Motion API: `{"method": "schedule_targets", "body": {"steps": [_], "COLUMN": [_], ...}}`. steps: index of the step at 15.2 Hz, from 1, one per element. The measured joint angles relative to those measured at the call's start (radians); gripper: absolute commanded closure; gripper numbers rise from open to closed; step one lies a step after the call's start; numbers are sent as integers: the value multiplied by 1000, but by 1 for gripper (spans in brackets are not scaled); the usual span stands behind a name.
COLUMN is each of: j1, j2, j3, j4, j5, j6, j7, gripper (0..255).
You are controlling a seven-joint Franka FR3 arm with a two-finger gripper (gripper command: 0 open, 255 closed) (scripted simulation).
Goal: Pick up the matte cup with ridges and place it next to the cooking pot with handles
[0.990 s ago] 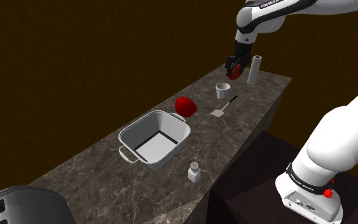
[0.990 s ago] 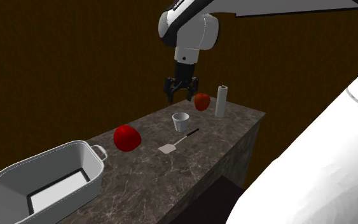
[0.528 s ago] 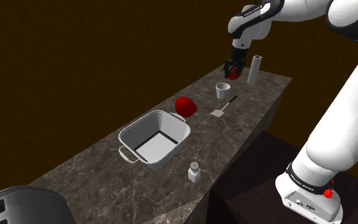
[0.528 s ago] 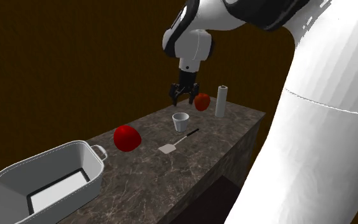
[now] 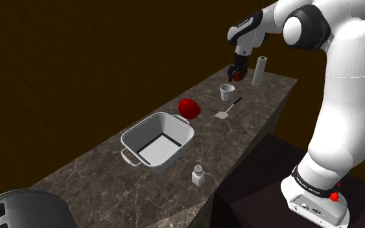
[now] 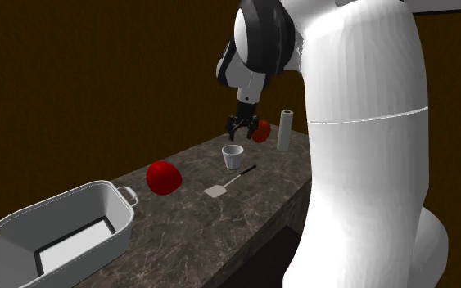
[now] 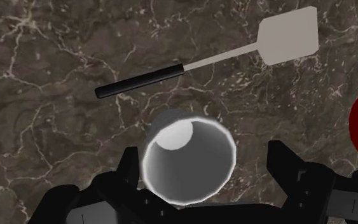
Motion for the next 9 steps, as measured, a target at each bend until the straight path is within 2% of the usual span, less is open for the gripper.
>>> {"method": "schedule_targets", "body": {"steps": [5, 9], "j1": [-89, -105], "j2": [211, 267], "j3": [28, 41], "j4": [214, 246], "j5": [80, 100], "j6": [-51, -36], "j7": [-61, -74], "gripper": [0, 0]}}
